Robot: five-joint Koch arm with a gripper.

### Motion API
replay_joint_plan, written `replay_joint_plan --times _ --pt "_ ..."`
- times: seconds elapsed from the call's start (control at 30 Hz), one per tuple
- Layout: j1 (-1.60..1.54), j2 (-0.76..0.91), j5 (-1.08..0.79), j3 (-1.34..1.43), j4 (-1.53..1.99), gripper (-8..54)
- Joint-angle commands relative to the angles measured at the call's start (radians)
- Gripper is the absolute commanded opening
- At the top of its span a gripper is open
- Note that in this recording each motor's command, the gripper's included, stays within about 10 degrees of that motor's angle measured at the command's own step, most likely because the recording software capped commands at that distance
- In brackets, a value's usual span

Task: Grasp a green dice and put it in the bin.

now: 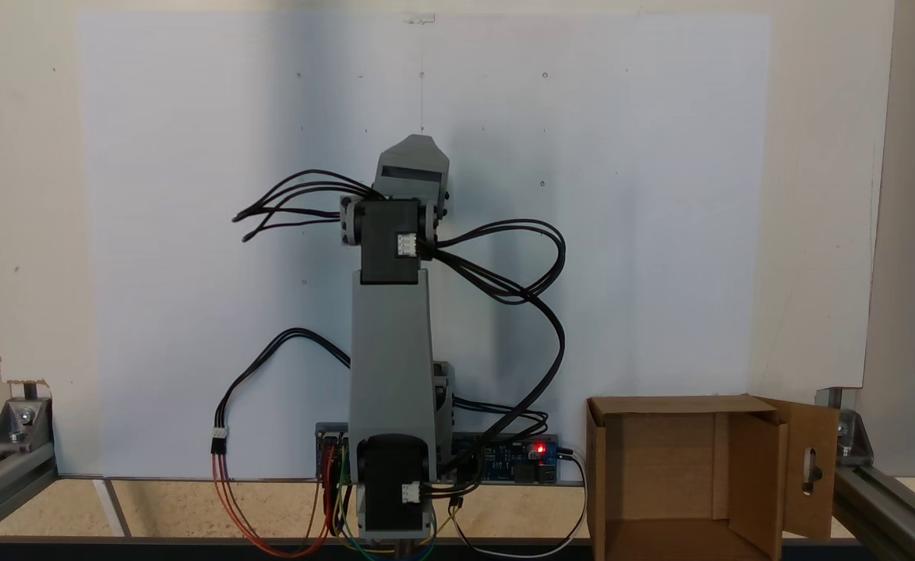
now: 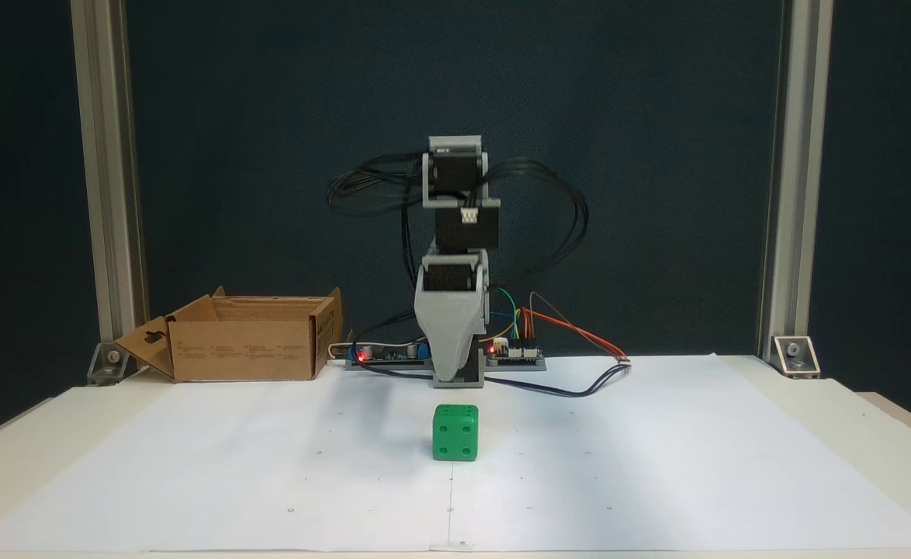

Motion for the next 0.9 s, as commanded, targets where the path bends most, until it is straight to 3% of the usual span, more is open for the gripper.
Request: replay_joint_plan --times 0.0,0.87 --pt "-0.008 0.005 0.041 -0.008 -0.032 43.4" --pt "-0.034 -0.046 0.043 0.114 -0.160 43.8"
